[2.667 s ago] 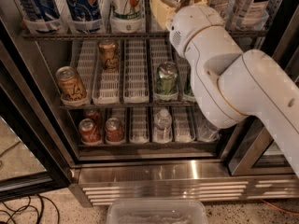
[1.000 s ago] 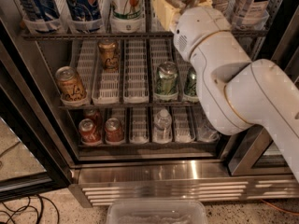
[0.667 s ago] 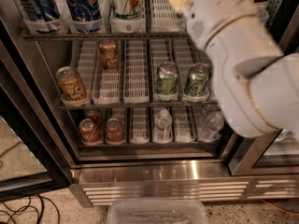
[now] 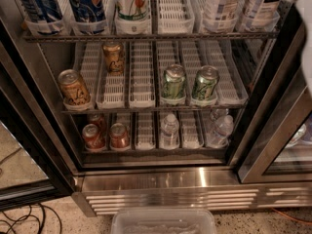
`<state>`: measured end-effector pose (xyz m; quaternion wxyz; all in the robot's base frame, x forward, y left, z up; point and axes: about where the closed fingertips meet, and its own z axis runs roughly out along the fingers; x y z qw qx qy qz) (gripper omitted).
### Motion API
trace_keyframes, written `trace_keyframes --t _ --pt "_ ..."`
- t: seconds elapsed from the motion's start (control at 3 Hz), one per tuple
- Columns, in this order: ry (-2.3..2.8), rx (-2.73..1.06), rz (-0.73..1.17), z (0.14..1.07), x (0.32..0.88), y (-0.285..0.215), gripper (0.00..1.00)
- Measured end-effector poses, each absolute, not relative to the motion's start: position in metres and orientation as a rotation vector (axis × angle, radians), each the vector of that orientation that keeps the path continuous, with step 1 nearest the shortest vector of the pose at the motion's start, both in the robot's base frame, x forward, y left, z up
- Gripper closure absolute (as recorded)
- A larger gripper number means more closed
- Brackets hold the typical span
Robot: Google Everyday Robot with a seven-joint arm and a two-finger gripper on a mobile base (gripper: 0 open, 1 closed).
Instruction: Pick 7up can from top shelf of fridge
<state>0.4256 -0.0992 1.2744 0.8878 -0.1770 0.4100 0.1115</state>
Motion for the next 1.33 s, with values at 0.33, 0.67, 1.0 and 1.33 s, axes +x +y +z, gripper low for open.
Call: trace_keyframes --t 0.33,0.67,1.0,1.33 --pt "1.031 -0.406 0.323 1.226 0.42 -0.083 1.0" --pt "1.243 -0.34 0.369 1.168 0.419 -0.108 1.0" --pt "1.425 -0.338 0.783 1.052 0.368 -0.123 1.0" --pt "1.395 -0.446 0.986 1.036 0.33 -0.102 1.0"
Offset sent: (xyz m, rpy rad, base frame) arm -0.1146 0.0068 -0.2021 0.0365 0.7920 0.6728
